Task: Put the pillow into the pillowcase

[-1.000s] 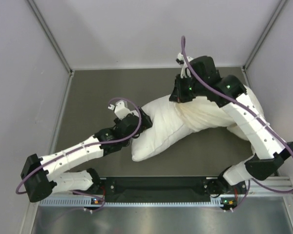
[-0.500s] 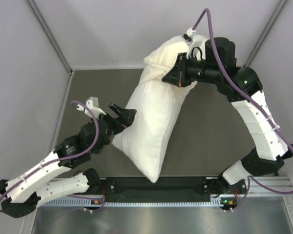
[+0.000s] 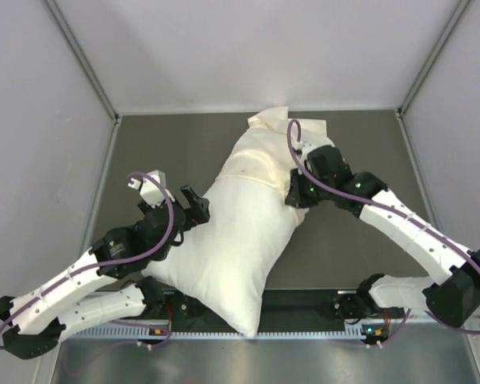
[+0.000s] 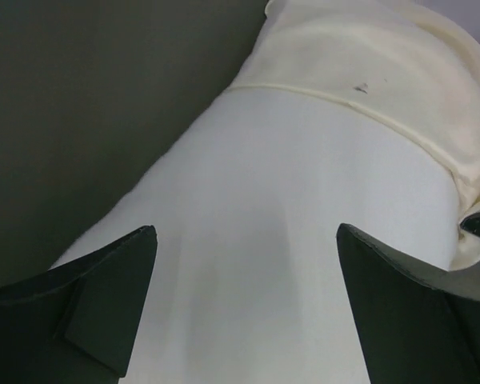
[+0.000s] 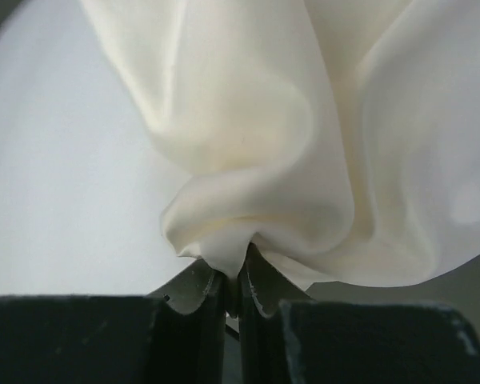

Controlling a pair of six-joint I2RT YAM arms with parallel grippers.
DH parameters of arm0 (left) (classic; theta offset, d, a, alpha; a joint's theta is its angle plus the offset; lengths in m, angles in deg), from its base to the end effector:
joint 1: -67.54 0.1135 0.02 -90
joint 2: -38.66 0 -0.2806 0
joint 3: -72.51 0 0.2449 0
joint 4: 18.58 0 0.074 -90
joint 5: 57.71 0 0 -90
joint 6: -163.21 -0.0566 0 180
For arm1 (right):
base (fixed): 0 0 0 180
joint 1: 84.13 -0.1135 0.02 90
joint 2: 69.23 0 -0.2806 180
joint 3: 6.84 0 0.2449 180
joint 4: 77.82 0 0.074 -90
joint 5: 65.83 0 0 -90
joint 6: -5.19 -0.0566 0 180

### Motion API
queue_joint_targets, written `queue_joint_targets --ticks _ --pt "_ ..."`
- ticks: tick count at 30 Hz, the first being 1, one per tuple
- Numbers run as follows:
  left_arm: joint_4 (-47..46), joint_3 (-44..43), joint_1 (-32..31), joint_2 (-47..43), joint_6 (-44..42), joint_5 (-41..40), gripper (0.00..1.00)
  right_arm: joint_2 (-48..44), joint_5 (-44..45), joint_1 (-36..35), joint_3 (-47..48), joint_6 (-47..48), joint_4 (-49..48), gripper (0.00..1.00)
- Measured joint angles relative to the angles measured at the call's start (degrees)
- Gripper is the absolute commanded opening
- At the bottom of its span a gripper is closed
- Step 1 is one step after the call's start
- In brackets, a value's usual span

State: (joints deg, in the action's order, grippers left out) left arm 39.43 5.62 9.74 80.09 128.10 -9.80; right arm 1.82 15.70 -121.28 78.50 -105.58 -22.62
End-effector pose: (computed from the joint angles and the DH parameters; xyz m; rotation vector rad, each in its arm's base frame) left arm 0.1006 -0.0885 0.3420 -0.3653 1.9800 -0.4787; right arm 0.2057 0.1663 0.3542 -0.4174 2.3371 0.6784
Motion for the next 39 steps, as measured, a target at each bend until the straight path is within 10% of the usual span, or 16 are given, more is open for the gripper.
queue_joint_targets --ticks 5,9,15,22,25,27,39 --pt "-1.66 -0.20 0.55 1.44 -9.51 -3.56 0.99 -4.63 4.35 0.07 -15.47 -1.27 -3.63 0.27" --pt "-4.90 -2.34 7.30 9.60 -15.78 2.05 0.98 -11.47 8.11 0.15 -21.24 -2.56 -5.88 0.70" --pt "-7.56 -1.29 12.63 16.11 -19.17 13.18 0.98 -21.22 10.84 0.17 -27.34 -3.63 -9.97 0.76" --pt "-1.49 -0.74 12.66 7.56 -17.16 15.87 0.99 -25.44 11.45 0.17 -37.97 -7.17 -12.44 0.67" --pt "0.42 1.90 12.66 2.75 -14.01 16.79 0.99 -25.11 12.46 0.17 -40.46 -8.81 -12.81 0.23" --pt "0.04 5.92 12.72 -0.39 -11.10 19.21 0.98 -24.39 13.42 0.15 -40.94 -10.08 -13.07 0.12" --pt "-20.13 22.99 13.51 3.17 -1.11 30.95 0.96 -15.54 16.37 1.29 -35.60 -11.15 -16.52 0.00"
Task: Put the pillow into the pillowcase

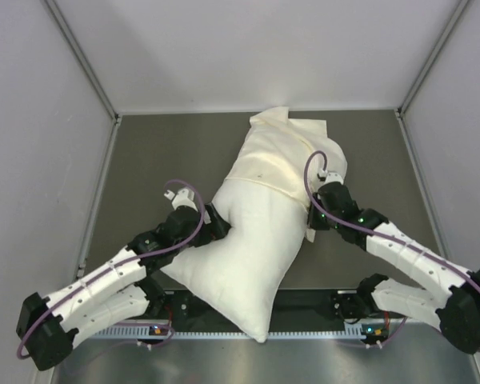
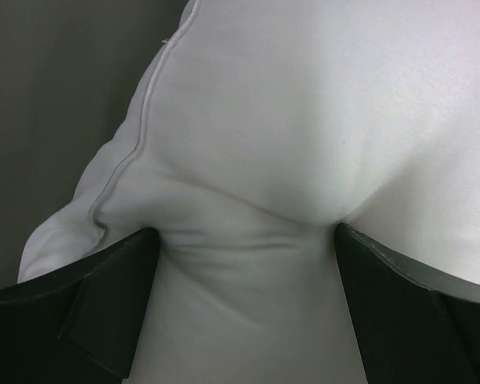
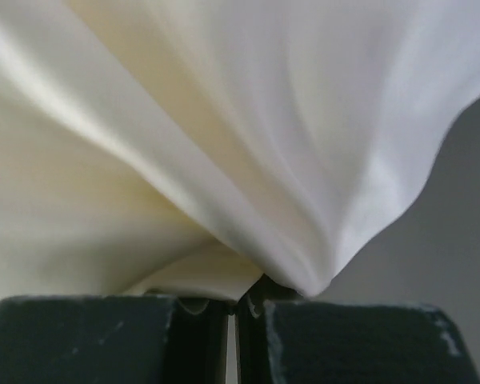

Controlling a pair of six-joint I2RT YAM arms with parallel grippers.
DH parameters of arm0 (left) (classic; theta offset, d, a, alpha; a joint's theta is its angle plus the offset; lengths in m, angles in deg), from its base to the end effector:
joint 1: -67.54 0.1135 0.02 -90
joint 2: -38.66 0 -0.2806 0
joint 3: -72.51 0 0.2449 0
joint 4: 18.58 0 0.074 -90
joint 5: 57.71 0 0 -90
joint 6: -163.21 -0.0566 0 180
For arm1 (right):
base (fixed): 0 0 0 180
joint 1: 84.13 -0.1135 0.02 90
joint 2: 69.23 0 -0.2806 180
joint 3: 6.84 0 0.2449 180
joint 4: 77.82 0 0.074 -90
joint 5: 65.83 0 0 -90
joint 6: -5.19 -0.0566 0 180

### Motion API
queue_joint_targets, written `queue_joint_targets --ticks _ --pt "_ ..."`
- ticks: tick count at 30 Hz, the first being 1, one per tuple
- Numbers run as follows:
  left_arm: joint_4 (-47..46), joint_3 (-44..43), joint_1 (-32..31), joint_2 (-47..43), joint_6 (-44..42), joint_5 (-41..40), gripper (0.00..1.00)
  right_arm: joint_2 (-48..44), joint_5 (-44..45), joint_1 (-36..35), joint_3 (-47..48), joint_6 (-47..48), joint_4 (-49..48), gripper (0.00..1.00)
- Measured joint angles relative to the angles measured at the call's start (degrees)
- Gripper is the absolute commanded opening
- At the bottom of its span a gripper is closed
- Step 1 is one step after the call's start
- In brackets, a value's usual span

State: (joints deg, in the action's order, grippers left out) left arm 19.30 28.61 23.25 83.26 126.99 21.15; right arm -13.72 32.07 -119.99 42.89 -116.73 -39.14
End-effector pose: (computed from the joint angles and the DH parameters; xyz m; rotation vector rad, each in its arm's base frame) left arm 0.1267 -0.1083 0.2268 -0.3010 2.3068 -0.6963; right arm 0.1647 0.1094 0.2290 -0.0129 2.3769 0.4199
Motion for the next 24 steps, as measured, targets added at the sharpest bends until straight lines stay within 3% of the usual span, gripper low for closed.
queue_joint_targets --ticks 5,10,13,17,20,24 --pt "-6.43 -2.21 0.07 9.07 0.37 0.00 0.97 11.69 -3.87 5.44 8.13 1.40 -1.77 0.00" --pt "-6.62 -15.96 0.11 24.46 -1.51 -1.49 0.95 24.70 -7.28 12.70 24.87 3.74 -0.35 0.02" --pt "-7.78 -24.20 -1.20 32.52 -4.35 -0.72 0.95 29.90 -9.03 17.70 34.16 4.55 -1.53 0.18" --pt "-7.08 -32.44 -7.37 37.13 -9.64 -2.03 0.99 30.16 -12.09 21.49 38.18 5.73 -2.32 0.72" --pt "-6.08 -33.83 -6.71 35.63 -12.41 -1.05 0.99 28.79 -13.38 21.68 37.44 7.26 -1.99 0.92" --pt "-3.43 -33.81 3.48 33.24 -14.91 -0.11 0.99 24.02 -13.77 21.88 33.24 8.22 -0.42 1.00"
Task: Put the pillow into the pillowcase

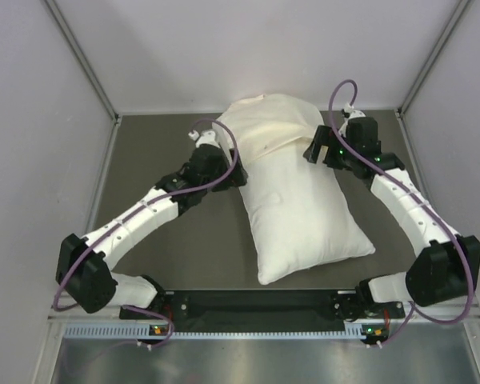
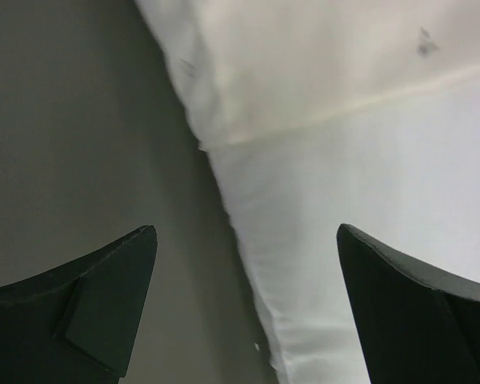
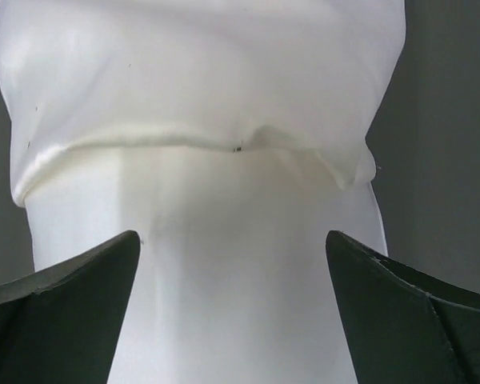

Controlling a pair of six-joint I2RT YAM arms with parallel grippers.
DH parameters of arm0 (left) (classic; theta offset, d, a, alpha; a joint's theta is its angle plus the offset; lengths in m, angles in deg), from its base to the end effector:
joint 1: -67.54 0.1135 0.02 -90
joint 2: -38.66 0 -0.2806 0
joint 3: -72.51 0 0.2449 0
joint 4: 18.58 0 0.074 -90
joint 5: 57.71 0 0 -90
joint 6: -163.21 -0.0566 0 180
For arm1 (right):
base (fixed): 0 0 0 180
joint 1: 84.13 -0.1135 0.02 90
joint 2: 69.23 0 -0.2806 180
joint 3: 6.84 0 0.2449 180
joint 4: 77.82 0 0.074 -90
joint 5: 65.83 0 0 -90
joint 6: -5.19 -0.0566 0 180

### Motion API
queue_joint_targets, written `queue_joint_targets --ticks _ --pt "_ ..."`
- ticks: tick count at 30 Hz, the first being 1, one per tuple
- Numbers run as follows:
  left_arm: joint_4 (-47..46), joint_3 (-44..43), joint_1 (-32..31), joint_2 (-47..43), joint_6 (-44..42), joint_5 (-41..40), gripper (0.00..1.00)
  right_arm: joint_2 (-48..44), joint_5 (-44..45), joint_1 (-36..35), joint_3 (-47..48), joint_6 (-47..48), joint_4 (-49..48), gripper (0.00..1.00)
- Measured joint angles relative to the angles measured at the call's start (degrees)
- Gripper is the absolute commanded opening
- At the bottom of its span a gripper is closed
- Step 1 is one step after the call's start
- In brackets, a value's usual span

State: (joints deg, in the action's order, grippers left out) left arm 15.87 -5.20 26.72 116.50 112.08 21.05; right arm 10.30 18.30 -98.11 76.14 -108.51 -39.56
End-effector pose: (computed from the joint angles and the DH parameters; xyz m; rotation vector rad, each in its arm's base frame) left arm 0.2436 -0.1959 0.3137 -0.0769 2.2193 -0.5788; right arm 0.3096 0.0830 0.3298 0.1285 2.2123 0.4814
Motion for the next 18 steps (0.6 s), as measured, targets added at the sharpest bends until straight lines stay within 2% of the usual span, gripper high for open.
queue_joint_targets --ticks 3,8,12,18 --pt "1.90 0.07 6.69 -0.90 -1.53 -1.14 0.98 -5.75 -0.87 0.00 -3.30 0.72 1.49 1.00" --pt "1.31 2.75 11.13 -1.31 -3.45 0.20 0.93 -15.47 -2.03 -2.03 -6.38 1.88 3.96 1.00" --pt "-1.68 3.76 12.31 0.85 -5.64 3.87 0.92 -21.14 -0.90 -6.93 -8.24 2.27 6.69 1.00" --pt "-7.78 3.67 12.22 5.55 -8.50 8.94 0.92 -23.82 2.73 -16.11 -12.76 1.57 10.21 1.00"
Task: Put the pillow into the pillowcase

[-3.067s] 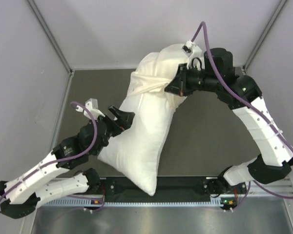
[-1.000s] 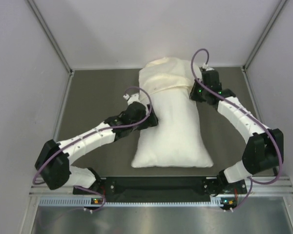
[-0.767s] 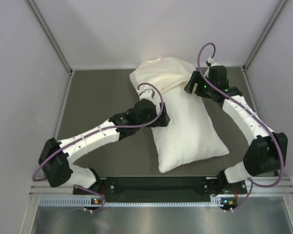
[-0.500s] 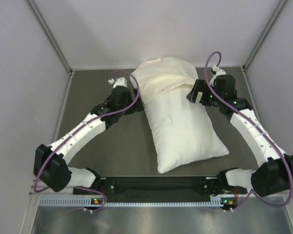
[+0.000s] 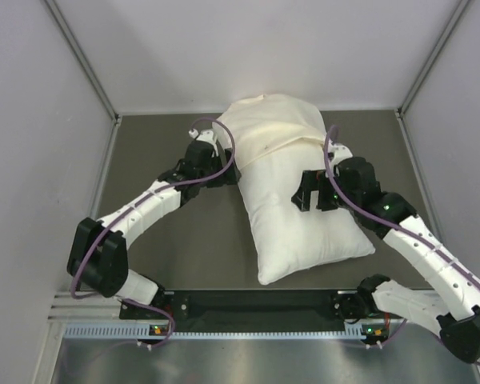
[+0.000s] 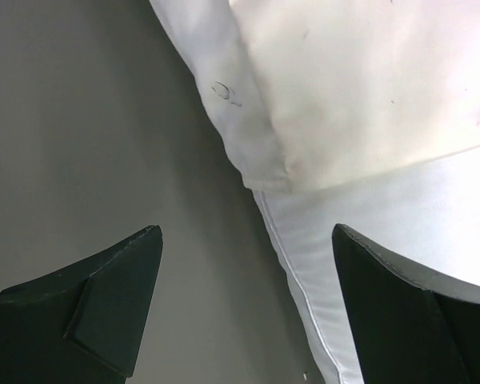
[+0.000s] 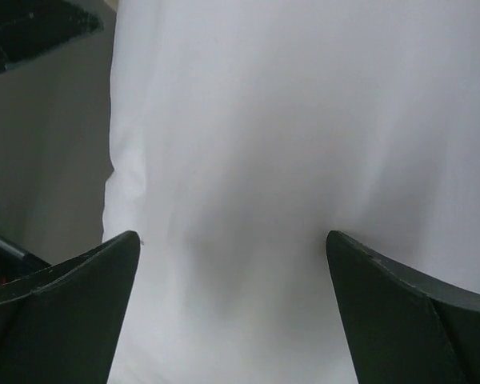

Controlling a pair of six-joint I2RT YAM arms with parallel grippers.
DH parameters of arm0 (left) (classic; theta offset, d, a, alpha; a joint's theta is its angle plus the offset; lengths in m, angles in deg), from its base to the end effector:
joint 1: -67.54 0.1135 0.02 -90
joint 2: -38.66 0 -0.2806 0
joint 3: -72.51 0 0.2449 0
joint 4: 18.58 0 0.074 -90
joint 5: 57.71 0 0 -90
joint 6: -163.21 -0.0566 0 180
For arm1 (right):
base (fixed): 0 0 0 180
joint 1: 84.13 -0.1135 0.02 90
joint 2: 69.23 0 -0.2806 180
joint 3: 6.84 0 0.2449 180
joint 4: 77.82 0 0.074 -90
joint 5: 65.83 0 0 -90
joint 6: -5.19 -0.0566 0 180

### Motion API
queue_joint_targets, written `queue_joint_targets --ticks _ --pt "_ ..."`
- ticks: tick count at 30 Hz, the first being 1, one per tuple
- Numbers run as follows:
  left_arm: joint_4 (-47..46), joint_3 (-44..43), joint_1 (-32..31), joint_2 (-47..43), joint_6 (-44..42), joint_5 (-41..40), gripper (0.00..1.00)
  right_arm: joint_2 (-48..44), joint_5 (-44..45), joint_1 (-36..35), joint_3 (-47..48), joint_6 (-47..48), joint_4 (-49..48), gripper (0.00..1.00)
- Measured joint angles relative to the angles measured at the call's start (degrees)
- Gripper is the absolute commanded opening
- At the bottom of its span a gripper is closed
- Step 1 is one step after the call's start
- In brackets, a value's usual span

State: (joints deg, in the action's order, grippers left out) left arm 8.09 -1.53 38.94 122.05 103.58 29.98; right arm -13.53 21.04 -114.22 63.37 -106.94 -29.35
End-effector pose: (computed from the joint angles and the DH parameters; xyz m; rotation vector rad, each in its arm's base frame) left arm 0.2952 -0.1583 0.2757 -0.0578 2.2492 -0.5245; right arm 0.1777 0.1066 0.3338 -0.1864 2.2134 0.5746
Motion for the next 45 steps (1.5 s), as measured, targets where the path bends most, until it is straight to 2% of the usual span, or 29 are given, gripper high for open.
queue_joint_targets --ticks 3,5,7,9,10,13,14,16,18,19,21,22,24,25,26,30,37,41,45 --pt "-0.63 -1.44 0.00 2.47 -0.57 1.29 0.89 -0.35 2.16 -3.65 -2.19 -1.09 0.55 1.00" --pt "-0.76 -3.65 0.00 5.05 -0.66 1.31 0.74 -1.07 4.26 -6.49 -3.61 -2.12 0.37 1.00" --pt "-1.73 -5.62 0.00 7.58 -1.18 1.14 0.65 -2.27 6.62 -9.90 -4.61 -3.26 0.24 1.00" --pt "-2.38 -7.45 -0.02 10.16 -1.97 0.57 0.44 -3.32 8.98 -13.00 -5.05 -4.63 0.15 1.00" --pt "-2.69 -8.48 -0.02 11.45 -2.36 0.13 0.44 -3.37 9.29 -14.01 -5.05 -4.81 0.11 1.00" --pt "-2.32 -12.81 0.00 16.24 -3.82 -1.22 0.16 -2.64 12.90 -16.98 -5.03 -6.12 0.26 1.00" --pt "-2.14 -14.21 -0.02 17.68 -4.35 -1.57 0.01 -2.03 14.14 -17.68 -5.03 -6.38 0.35 1.00" --pt "-1.53 -16.11 -0.04 19.34 -5.31 -1.88 0.00 -0.35 16.50 -18.58 -5.03 -6.67 0.50 0.99" --pt "-0.76 -16.68 -0.11 19.61 -5.75 -2.05 0.00 1.64 18.56 -18.93 -5.03 -6.91 0.50 0.93" --pt "-0.48 -16.68 -0.15 19.30 -5.84 -2.05 0.00 2.43 19.30 -18.95 -5.03 -6.95 0.42 0.79" --pt "0.07 -16.11 -0.17 18.23 -5.81 -1.68 0.00 4.68 21.05 -18.97 -5.03 -6.69 -0.02 0.57" --pt "0.31 -15.30 -0.17 17.09 -5.68 -1.40 0.00 5.95 21.81 -18.97 -5.03 -6.51 -0.42 0.34" --pt "1.14 -13.20 -0.17 14.01 -5.29 -0.17 0.00 8.46 22.75 -18.93 -4.94 -6.21 -1.22 0.16" --pt "1.33 -11.87 -0.15 12.17 -4.98 0.63 0.00 9.88 23.06 -18.88 -4.50 -6.23 -1.53 0.03" --pt "1.64 -10.47 -0.11 10.21 -4.70 1.55 0.00 11.61 23.12 -18.73 -3.69 -5.86 -1.75 0.00" --pt "2.08 -5.25 -0.02 3.85 -3.15 4.68 0.00 17.88 22.27 -16.87 1.60 -4.74 -1.09 0.00" --pt "0.44 6.38 0.00 -3.45 -0.28 7.21 0.00 24.55 18.25 -9.14 11.58 -2.91 2.29 0.00" --pt "-2.21 12.41 -0.79 -7.19 1.20 8.68 0.00 27.63 17.20 -4.39 14.38 -3.08 1.62 0.00" --pt "-4.85 16.68 -4.48 -8.50 1.92 10.03 0.00 28.20 16.94 -2.99 14.58 -4.00 -0.26 0.00"
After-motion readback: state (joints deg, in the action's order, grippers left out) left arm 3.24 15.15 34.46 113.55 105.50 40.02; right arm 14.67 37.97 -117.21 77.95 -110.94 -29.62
